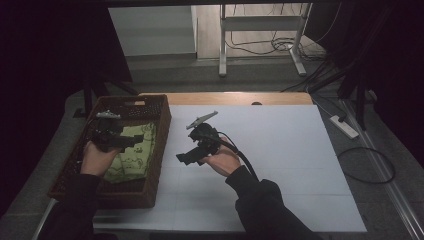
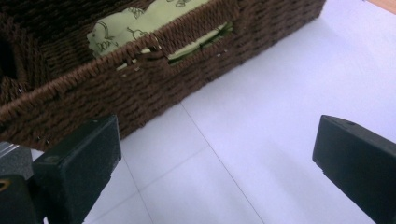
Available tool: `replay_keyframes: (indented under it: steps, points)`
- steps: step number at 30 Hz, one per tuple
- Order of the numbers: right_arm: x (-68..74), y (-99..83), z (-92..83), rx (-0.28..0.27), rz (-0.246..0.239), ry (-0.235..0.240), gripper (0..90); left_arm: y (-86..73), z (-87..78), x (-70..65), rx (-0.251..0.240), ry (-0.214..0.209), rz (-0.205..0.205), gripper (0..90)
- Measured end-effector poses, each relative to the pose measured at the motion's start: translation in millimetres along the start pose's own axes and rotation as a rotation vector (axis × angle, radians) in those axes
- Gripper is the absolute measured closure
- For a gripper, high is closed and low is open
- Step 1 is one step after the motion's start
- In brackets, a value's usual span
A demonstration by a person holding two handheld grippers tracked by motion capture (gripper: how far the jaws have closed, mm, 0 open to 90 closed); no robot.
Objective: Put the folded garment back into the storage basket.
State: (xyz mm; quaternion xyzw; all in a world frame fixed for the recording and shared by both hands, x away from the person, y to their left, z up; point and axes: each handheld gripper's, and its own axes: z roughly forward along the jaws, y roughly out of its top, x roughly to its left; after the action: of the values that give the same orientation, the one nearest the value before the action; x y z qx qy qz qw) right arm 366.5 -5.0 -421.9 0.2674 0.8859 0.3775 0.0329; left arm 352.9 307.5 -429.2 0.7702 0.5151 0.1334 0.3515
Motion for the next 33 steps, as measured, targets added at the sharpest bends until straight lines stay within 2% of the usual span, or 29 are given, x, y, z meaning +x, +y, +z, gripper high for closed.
replay_keyframes:
  steps: [9,12,20,26,33]
  points:
    - [-11.9,-14.1,-13.2,-0.008,-0.004,-0.019,0.0,-0.7,-1.1,-11.8,-0.019,-0.014,-0.001,2.9]
    - [-15.7,-19.6,-15.5,-0.006,-0.005,-0.031,0.0,-1.4,0.5,-15.9,-0.022,-0.037,-0.007,2.9]
    - [-24.6,-33.8,-23.3,-0.019,0.005,-0.047,0.0,-1.2,1.6,-28.1,-0.029,-0.047,0.008,2.0]
    - [-31.3,-42.7,-28.1,-0.025,0.027,-0.049,0.0,-1.1,2.1,-36.8,-0.033,-0.040,0.027,0.0]
    - [-34.0,-48.4,-32.1,-0.028,0.039,-0.038,0.0,-1.9,3.6,-49.2,-0.032,-0.025,0.067,0.0]
